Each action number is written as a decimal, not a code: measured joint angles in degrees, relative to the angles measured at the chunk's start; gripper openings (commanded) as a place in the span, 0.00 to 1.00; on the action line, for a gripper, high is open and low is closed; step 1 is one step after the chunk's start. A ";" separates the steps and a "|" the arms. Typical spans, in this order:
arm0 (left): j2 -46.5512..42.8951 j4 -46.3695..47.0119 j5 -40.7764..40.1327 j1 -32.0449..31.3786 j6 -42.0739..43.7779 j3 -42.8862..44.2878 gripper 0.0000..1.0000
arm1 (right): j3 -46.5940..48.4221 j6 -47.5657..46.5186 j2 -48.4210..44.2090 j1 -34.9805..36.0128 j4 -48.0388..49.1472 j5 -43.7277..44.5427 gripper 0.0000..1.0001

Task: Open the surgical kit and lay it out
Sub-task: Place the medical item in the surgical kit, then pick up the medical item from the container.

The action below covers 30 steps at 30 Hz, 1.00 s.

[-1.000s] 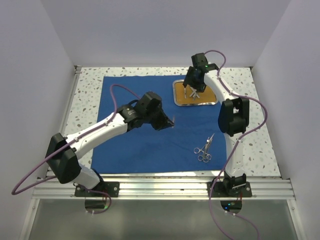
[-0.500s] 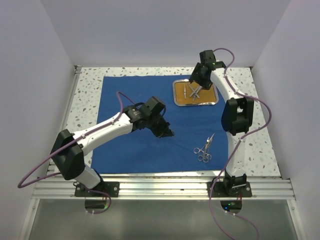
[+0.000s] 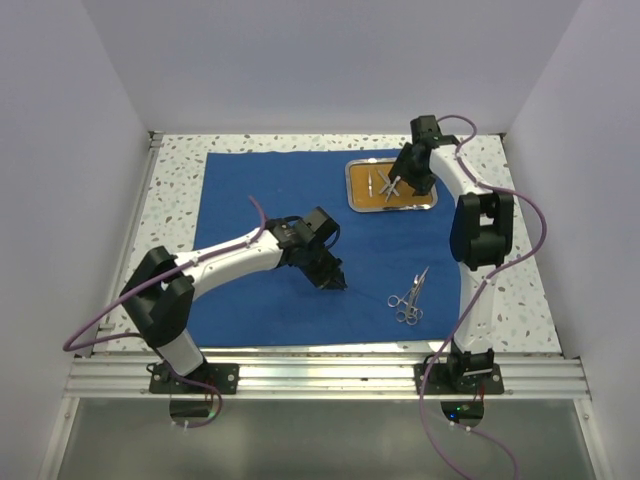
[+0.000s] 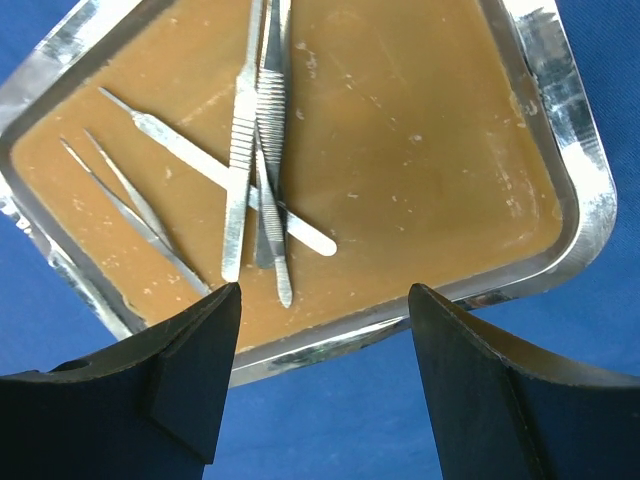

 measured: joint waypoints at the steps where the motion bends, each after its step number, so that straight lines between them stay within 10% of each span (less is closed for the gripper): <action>1: 0.09 0.00 0.44 0.00 -0.17 0.00 0.17 | -0.79 0.02 -0.15 -0.09 0.35 -0.26 0.72; 9: 1.60 0.28 4.37 -0.39 -0.39 0.15 0.51 | -2.36 0.02 -0.33 -0.09 1.16 -0.74 0.72; 22: 1.25 -1.38 3.78 5.53 5.53 15.10 0.36 | 5.38 0.02 -0.44 -0.17 -1.73 -0.79 0.72; 30: -5.90 2.56 2.23 17.79 10.56 9.29 0.26 | 16.41 -0.20 2.25 -0.17 -3.06 -0.26 0.71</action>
